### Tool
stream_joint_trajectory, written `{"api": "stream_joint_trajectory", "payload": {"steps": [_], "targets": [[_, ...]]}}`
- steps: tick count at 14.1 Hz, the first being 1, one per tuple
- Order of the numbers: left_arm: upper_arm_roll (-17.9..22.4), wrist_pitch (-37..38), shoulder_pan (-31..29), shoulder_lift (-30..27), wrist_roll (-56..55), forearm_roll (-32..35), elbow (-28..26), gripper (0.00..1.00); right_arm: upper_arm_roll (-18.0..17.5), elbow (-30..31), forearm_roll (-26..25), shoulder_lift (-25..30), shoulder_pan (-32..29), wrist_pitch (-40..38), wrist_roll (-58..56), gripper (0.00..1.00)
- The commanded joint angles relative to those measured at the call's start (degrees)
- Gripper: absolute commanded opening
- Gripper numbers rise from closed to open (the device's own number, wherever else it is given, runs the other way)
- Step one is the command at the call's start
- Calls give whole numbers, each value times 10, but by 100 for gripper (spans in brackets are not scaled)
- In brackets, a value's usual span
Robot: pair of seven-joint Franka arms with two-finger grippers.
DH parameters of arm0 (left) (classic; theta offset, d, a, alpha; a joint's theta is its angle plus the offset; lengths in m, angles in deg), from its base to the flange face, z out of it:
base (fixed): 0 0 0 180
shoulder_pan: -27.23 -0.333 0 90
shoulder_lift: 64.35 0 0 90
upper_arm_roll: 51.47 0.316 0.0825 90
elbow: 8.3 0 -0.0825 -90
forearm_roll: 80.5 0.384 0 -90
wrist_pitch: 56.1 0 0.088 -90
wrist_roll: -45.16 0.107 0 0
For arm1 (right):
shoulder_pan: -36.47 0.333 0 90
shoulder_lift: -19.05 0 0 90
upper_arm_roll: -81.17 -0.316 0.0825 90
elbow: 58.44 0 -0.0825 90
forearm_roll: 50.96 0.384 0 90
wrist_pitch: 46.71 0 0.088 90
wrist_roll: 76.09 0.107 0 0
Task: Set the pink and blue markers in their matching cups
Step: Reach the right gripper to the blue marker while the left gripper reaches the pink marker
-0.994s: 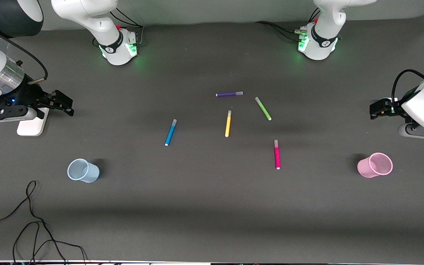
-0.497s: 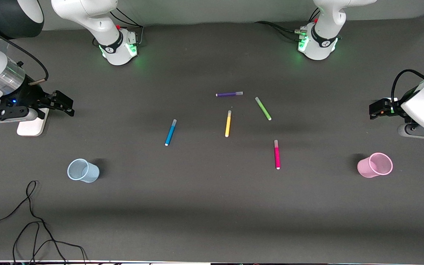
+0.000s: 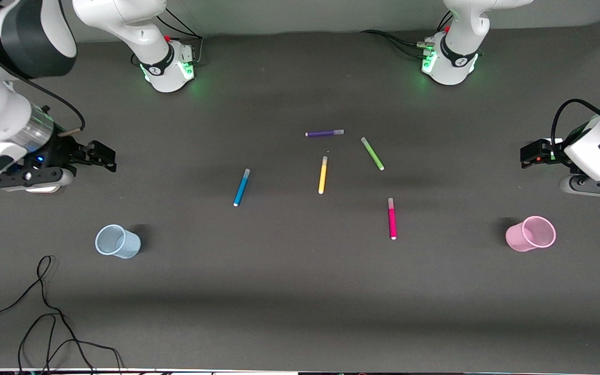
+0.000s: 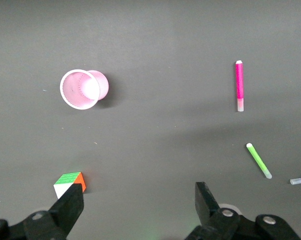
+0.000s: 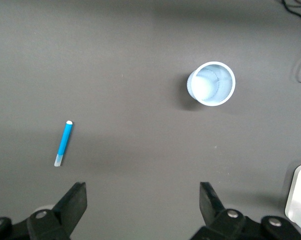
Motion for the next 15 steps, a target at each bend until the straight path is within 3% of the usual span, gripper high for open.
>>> {"api": "stream_joint_trajectory", "payload": {"steps": [1,7,12,15], "targets": [[1,-9,22,-14,-14,-2,-35,99,1,-14,33,-25,4,-3,2,100],[1,-71,73,5,-96,-2,-83,99,-1,-52,59,-107,53,3,61,100],[1,-255,106,20,-141,-53,-213,99,-1,-85,75,-214,101,5,76,100],[1,-302,140,63,-197,-52,-220,99,-1,-100,88,-267,117,37,82,100]]}}
